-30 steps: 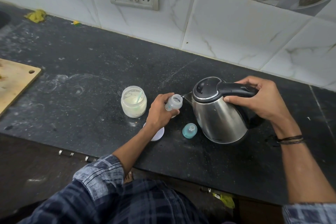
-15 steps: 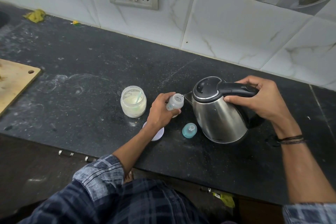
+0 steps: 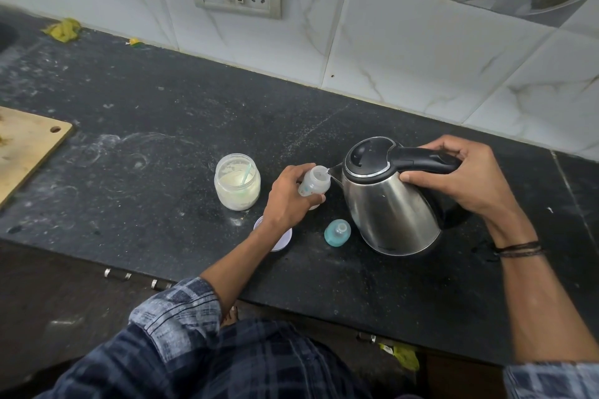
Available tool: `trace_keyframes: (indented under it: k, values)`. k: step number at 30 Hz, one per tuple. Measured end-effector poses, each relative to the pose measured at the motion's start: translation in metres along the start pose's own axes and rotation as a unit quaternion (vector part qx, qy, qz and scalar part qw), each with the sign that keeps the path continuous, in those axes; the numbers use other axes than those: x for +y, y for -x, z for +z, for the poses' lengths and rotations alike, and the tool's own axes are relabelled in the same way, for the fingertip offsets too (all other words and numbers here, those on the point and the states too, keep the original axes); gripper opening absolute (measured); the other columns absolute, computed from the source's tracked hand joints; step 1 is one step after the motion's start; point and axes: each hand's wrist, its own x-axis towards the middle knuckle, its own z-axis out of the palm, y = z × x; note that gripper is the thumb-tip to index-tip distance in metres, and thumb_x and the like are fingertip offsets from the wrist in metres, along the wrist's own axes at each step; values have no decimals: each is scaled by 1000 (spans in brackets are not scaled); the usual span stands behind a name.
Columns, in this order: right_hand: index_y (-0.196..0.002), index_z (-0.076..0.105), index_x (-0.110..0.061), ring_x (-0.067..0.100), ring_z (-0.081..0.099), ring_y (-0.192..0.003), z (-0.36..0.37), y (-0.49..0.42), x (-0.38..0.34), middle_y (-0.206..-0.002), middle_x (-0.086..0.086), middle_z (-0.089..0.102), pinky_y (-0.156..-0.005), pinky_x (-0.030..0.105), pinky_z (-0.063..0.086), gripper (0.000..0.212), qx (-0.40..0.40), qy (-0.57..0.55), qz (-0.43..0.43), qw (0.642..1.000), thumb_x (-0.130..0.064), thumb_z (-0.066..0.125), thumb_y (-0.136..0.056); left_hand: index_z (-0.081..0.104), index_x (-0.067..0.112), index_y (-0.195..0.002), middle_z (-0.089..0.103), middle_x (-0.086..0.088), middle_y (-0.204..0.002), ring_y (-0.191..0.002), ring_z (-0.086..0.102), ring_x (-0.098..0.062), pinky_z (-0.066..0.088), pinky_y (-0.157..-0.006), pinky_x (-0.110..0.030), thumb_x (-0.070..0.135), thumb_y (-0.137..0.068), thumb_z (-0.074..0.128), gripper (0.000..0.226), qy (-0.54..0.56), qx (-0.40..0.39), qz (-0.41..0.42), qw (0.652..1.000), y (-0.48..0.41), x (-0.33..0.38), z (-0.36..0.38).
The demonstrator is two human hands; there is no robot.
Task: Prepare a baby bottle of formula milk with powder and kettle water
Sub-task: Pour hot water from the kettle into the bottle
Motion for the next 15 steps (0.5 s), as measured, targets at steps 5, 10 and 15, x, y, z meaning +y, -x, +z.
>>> trace_keyframes:
  k: [5,10,15]
  values:
    - [-93,76,-26,12,73,-85,-2,2,3,-92,-7,78,-81,33,57,41,-2,-3,-7,1000,-35,96,-58,66,29,-127,63,6,-123,-115,63,-16,49,-107,-44,12,-72,89,62,9,-1,3,1000,2,6,0]
    - [-95,76,-23,14,74,-86,-6,6,7,-93,-5,78,-79,29,57,42,7,-11,-8,1000,-32,96,-59,65,28,-128,64,5,-125,-116,63,-16,49,-108,-43,12,-73,89,62,9,-5,6,1000,5,10,0]
    - [-96,76,-18,11,72,-82,-10,14,10,-93,-4,78,-74,21,56,40,18,-28,-5,999,-25,96,-61,63,35,-123,64,7,-126,-115,63,-12,49,-108,-39,12,-73,89,61,18,-9,10,1000,7,15,2]
